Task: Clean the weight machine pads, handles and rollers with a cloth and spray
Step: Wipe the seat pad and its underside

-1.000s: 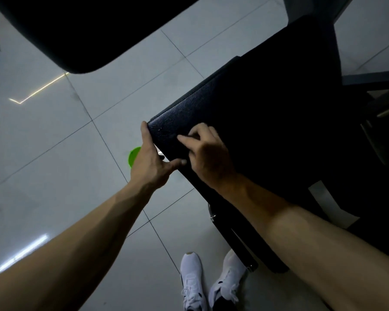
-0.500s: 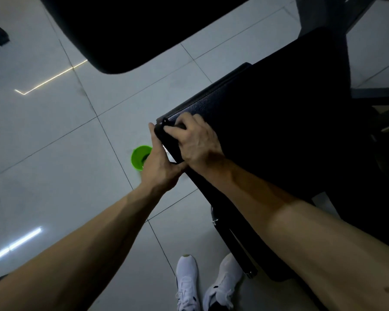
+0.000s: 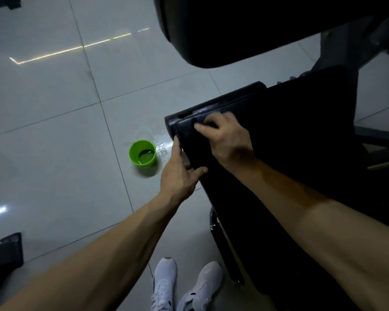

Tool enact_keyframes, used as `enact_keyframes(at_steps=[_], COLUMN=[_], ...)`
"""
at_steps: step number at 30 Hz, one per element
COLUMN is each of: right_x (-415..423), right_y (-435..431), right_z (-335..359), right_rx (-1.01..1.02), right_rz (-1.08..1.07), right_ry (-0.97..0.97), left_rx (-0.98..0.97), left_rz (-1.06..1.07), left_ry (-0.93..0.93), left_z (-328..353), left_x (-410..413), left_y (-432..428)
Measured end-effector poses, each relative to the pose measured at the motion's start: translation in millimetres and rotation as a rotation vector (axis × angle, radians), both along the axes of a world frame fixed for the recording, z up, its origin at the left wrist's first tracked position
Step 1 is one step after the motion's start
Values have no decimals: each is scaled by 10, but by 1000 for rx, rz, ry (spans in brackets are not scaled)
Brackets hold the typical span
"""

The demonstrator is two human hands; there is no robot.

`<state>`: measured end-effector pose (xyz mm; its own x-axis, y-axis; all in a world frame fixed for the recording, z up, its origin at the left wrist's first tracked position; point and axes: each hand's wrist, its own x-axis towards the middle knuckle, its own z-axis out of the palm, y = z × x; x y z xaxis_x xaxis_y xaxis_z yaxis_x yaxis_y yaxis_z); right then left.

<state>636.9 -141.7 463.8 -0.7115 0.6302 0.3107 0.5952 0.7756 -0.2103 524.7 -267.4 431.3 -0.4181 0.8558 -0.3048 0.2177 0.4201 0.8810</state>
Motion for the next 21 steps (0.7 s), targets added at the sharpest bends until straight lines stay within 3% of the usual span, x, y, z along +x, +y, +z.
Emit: enact_keyframes(at_steps=[4,7,12,15,18,21], right_x=[-630,-344,71,-375,-643,-311], right_y=[49,-319,-397,-50,169,-152], right_z=[55,-127,-94,2,10,-79], right_rx=[-122,-84,-97,-108,-159,-133], right_rz=[-24,127,207,80,-73,28], right_ry=[29,58,40,101,132,117], left_rx=[-9,-65,-202,-218,-255,-321], left_rz=[30,67,35,49,162,371], left_ry=[-46,-131,-458,-538,-641,-902], left_z=[-68,-56,125,195,259,247], left_x=[-83,-142,-34,-26,-55,-154], left_y=[-8,-90,-285,-214,-213,-168])
